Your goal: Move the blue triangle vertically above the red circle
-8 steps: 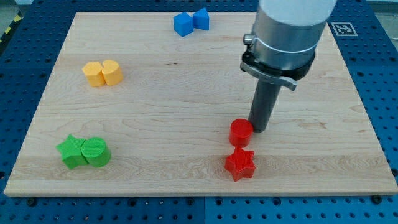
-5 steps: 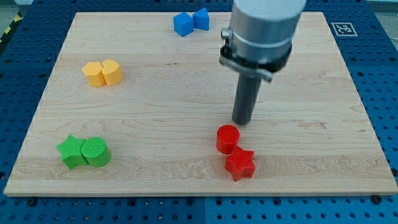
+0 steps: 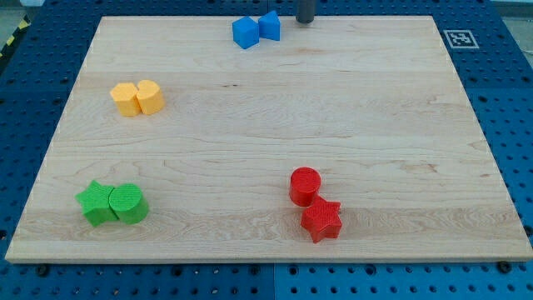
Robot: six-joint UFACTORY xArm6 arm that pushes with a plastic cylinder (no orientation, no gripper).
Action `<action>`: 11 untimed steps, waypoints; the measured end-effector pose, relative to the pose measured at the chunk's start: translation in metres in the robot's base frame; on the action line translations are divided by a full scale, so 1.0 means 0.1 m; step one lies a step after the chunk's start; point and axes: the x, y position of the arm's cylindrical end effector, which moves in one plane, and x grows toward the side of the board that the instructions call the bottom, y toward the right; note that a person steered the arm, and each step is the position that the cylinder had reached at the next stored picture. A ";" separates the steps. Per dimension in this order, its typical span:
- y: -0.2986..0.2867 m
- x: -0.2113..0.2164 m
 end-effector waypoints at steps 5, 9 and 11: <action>-0.65 0.33; -0.88 0.63; -0.91 0.68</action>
